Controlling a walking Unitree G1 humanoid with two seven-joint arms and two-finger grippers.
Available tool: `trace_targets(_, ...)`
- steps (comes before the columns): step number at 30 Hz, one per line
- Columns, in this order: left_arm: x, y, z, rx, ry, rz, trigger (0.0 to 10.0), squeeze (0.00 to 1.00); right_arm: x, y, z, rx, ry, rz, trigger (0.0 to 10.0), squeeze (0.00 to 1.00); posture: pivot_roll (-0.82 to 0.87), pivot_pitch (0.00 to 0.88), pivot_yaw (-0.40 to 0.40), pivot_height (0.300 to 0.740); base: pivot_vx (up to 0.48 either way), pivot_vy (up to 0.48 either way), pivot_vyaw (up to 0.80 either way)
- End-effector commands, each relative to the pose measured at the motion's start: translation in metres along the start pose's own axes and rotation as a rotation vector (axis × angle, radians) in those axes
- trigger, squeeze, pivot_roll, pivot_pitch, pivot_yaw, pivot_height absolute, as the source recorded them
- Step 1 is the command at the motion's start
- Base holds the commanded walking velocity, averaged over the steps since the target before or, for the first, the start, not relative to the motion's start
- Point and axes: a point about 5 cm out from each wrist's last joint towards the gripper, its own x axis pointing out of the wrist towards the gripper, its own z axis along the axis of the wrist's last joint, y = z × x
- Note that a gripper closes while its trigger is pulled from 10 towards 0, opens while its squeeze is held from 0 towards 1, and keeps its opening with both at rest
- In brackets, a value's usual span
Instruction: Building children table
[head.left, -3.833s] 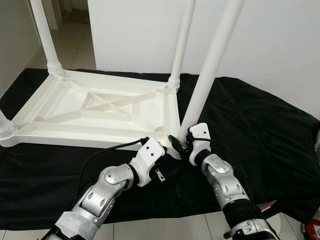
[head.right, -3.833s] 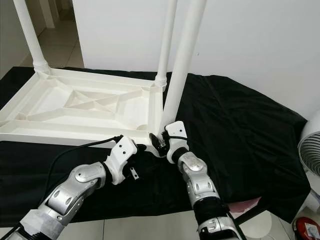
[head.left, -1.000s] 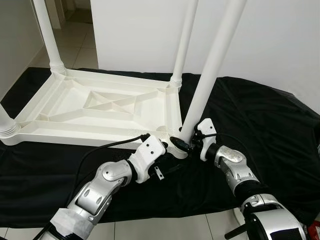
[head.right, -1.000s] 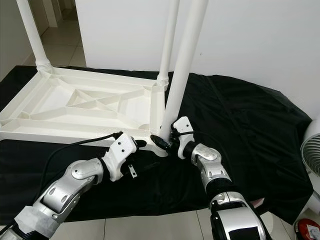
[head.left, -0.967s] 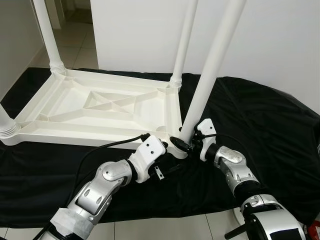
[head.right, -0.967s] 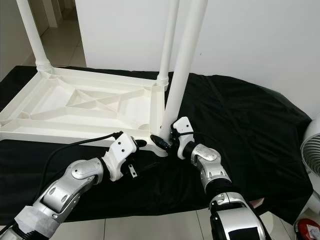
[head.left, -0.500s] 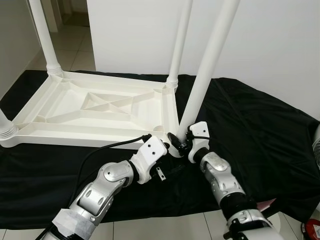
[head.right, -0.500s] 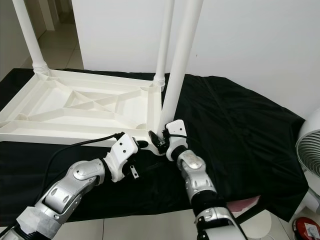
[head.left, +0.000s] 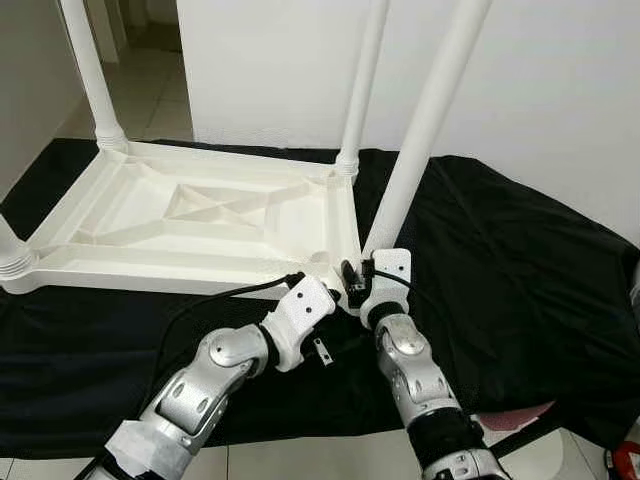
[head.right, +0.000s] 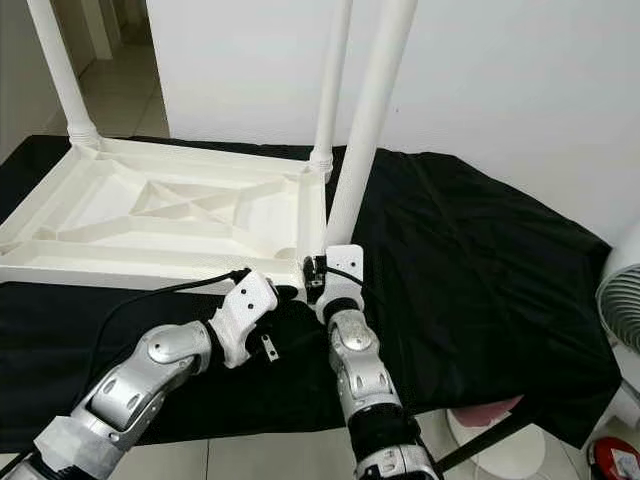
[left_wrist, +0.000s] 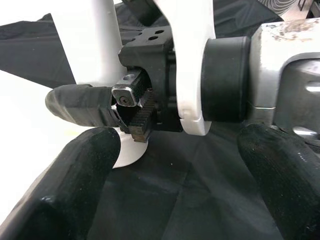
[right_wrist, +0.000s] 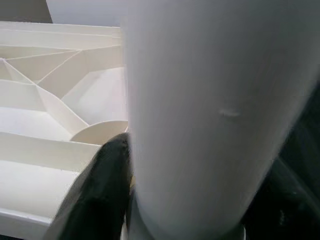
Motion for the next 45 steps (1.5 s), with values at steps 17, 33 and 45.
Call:
trace_targets(17,0.003,-0.008,-0.002,-0.004,0.012,-0.072,10.0,0.0,-0.025,-0.032,-0.003,-0.014,-0.009,0.154,10.0,0.0,0.06,0.0,-0.086,0.74,0.0,0.0,0.0)
trace_targets(33,0.001,-0.006,-0.003,0.004,0.019,-0.087,10.0,0.0,-0.023,-0.068,0.01,-0.167,-0.013,0.444,10.0,0.0,0.05,0.0,-0.068,0.74,0.0,0.0,0.0)
trace_targets(45,-0.006,0.0,-0.003,0.02,0.033,-0.079,10.0,0.0,0.008,-0.048,0.013,-0.224,0.018,0.604,10.0,0.0,0.07,0.0,-0.063,0.74,0.0,0.0,0.0)
